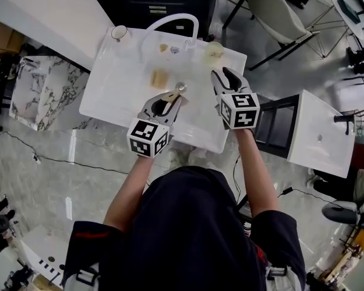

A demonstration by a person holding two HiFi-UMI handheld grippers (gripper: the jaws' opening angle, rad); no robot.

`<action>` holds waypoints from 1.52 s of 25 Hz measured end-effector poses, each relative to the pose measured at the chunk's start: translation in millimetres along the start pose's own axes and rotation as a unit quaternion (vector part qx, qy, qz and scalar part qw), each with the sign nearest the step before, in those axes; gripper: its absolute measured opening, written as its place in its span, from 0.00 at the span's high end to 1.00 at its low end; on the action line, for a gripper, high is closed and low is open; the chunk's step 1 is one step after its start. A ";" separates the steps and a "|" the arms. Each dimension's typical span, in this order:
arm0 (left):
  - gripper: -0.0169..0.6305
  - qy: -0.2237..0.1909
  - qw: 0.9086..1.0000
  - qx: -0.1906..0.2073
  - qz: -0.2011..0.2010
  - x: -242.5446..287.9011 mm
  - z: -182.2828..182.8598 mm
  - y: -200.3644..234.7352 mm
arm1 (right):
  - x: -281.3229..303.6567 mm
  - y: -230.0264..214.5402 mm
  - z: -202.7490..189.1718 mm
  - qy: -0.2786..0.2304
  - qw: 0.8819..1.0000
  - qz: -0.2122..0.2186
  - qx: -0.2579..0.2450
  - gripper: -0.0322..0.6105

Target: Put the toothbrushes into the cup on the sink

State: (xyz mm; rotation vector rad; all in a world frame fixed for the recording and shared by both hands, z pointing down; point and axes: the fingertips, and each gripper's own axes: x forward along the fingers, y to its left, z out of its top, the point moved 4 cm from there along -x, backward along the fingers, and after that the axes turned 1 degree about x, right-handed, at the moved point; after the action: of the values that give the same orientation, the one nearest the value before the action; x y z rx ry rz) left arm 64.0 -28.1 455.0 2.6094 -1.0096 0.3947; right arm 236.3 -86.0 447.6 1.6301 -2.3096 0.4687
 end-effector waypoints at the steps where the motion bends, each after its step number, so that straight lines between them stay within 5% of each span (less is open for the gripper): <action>1: 0.86 -0.001 1.000 0.000 -0.001 -1.8 0.1 -0.4 | -2.7 2.4 0.8 -0.002 1.000 -0.001 -0.002 0.71; 28: 0.86 -0.046 0.998 0.029 -0.023 -87.9 4.1 -8.7 | -76.1 127.0 12.6 -0.044 0.997 0.053 -0.021 0.87; 38: 0.86 -0.061 0.998 0.024 0.018 -123.0 1.1 10.2 | -60.7 178.8 15.0 -0.037 0.991 0.121 -0.039 0.88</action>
State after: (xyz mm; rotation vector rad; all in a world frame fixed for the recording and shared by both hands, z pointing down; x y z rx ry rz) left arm -30.6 38.1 411.4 2.6890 -1.1018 0.2736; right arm 86.7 15.5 391.0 1.3614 -2.5605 0.3675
